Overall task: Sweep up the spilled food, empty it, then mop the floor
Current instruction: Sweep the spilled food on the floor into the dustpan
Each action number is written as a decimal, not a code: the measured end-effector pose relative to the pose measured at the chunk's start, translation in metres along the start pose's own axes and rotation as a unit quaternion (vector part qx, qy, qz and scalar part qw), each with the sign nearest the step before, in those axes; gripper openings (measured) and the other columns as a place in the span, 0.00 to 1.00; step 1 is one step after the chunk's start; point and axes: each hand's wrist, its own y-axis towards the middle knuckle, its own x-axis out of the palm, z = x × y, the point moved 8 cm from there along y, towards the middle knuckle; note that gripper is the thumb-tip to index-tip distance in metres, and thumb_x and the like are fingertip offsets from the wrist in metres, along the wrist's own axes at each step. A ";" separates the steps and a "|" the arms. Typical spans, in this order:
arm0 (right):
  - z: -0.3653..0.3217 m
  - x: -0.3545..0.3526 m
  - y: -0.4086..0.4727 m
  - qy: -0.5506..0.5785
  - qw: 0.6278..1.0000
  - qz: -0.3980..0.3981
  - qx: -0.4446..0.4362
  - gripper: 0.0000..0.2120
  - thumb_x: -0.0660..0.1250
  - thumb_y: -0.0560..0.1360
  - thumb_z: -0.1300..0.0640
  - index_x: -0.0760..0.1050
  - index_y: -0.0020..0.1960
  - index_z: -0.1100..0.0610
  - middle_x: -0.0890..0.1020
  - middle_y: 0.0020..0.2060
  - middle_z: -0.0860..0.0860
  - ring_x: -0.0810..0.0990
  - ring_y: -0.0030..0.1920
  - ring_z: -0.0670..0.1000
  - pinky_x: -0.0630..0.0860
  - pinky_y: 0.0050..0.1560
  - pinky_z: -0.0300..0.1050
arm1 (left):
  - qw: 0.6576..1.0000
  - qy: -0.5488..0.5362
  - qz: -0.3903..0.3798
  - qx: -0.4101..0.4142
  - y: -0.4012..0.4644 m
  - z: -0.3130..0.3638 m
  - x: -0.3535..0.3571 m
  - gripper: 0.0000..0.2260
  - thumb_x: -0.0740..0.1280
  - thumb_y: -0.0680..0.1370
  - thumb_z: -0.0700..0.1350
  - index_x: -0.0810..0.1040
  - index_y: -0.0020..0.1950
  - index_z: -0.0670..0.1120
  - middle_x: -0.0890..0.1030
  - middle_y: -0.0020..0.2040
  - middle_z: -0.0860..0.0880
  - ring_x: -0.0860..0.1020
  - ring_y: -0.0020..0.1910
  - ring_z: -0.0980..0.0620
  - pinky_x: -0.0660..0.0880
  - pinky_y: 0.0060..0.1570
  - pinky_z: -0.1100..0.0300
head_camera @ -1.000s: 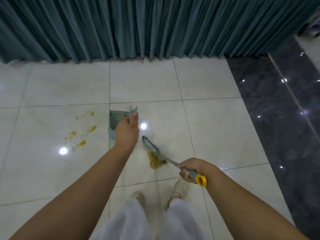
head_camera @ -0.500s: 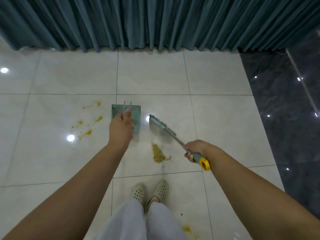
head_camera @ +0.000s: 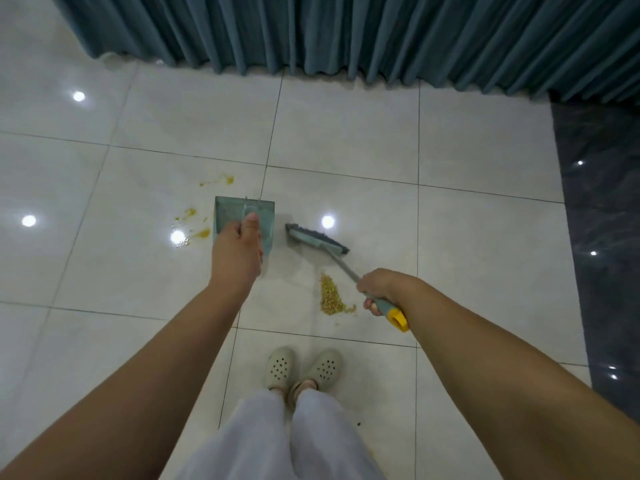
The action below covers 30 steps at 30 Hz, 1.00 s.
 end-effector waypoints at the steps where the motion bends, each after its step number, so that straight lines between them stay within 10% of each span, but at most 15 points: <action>1: 0.003 0.000 -0.002 -0.023 1.000 -0.002 0.000 0.09 0.57 0.81 0.59 0.66 0.59 0.63 0.71 0.37 0.57 0.69 0.29 0.48 0.68 0.21 0.35 | 1.000 -0.002 0.004 0.000 -0.001 -0.001 0.000 0.19 0.57 0.80 0.58 0.69 0.34 0.48 0.70 0.27 0.50 0.67 0.23 0.53 0.63 0.25 0.62; 13: 0.080 -0.011 -0.031 -0.168 0.985 0.024 0.030 0.18 0.53 0.82 0.62 0.65 0.71 0.61 0.69 0.36 0.56 0.66 0.31 0.49 0.67 0.20 0.34 | 0.999 -0.017 0.027 0.007 -0.018 0.001 0.022 0.20 0.56 0.81 0.56 0.69 0.34 0.46 0.72 0.29 0.49 0.69 0.25 0.52 0.67 0.27 0.60; 30: 0.087 0.019 -0.045 -0.094 0.994 0.043 0.023 0.09 0.55 0.81 0.61 0.68 0.58 0.64 0.72 0.32 0.59 0.69 0.27 0.52 0.68 0.22 0.36 | 0.993 -0.005 -0.115 0.031 -0.006 0.014 0.005 0.18 0.57 0.80 0.57 0.70 0.38 0.45 0.70 0.30 0.49 0.66 0.23 0.54 0.64 0.21 0.64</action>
